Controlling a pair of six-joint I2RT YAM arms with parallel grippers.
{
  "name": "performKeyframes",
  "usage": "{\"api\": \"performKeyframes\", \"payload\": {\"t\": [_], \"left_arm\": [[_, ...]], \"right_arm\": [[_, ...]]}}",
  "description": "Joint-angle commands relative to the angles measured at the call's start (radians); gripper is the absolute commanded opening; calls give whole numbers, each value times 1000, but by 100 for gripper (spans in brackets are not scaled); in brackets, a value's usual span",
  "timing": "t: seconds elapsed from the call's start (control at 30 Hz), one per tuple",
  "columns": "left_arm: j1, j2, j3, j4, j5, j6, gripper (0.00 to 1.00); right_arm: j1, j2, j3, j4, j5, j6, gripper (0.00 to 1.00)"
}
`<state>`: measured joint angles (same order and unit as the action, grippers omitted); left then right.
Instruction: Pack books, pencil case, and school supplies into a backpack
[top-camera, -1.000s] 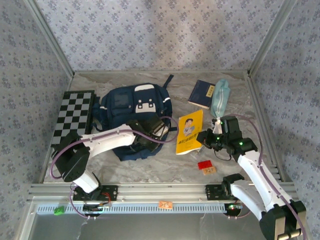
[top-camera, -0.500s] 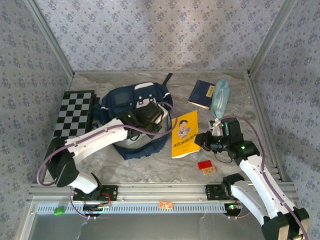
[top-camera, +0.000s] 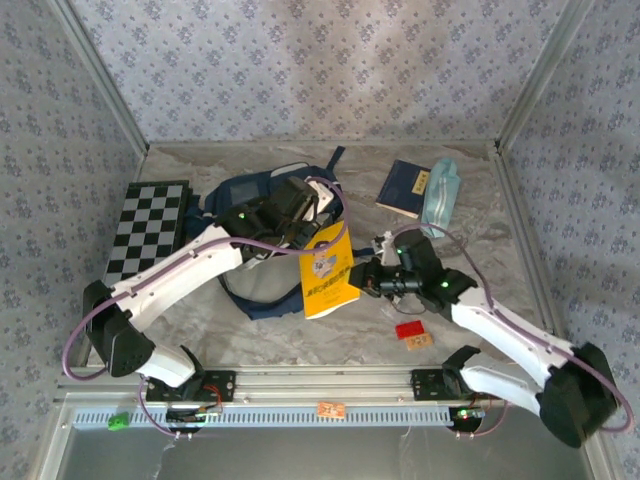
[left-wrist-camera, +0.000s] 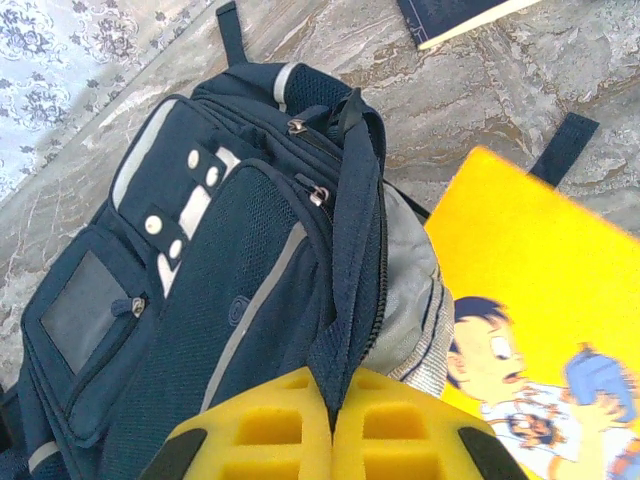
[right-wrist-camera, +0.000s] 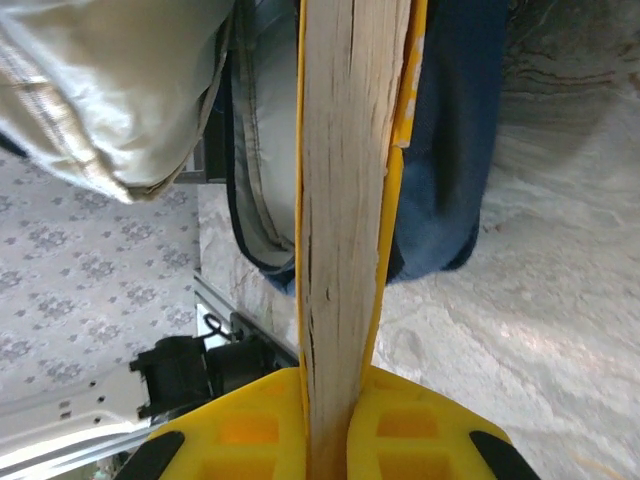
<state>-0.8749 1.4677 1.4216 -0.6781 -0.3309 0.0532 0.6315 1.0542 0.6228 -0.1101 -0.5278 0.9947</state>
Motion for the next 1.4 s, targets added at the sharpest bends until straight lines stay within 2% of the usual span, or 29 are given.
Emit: {"api": "performKeyframes", "payload": {"t": [0.0,0.2,0.37,0.53,0.63,0.8,0.87,0.97,1.17,1.37], "left_arm": [[2,-53,89,83,-17,36,0],[11,-41,133,80,21,47,0],[18,-41,131,83,22,24,0],[42,-46,127,69,56,13,0],[54,-50,112,75,82,6,0],[65,-51,100,74,91,10,0],[70,-52,94,74,92,7,0],[75,-59,82,76,99,1,0],[78,-72,56,95,122,-7,0],[80,-68,48,99,130,-10,0]], "right_arm": [[42,109,91,234,102,47,0],[106,392,253,361,189,49,0],[117,601,354,504,227,17,0],[132,726,417,505,335,-37,1],[133,761,464,419,407,-93,13],[132,745,497,285,407,-163,41],[140,705,484,233,433,-187,46],[163,640,486,88,504,-226,49],[221,584,476,-58,547,-252,48],[287,650,480,-27,518,-228,28]]}}
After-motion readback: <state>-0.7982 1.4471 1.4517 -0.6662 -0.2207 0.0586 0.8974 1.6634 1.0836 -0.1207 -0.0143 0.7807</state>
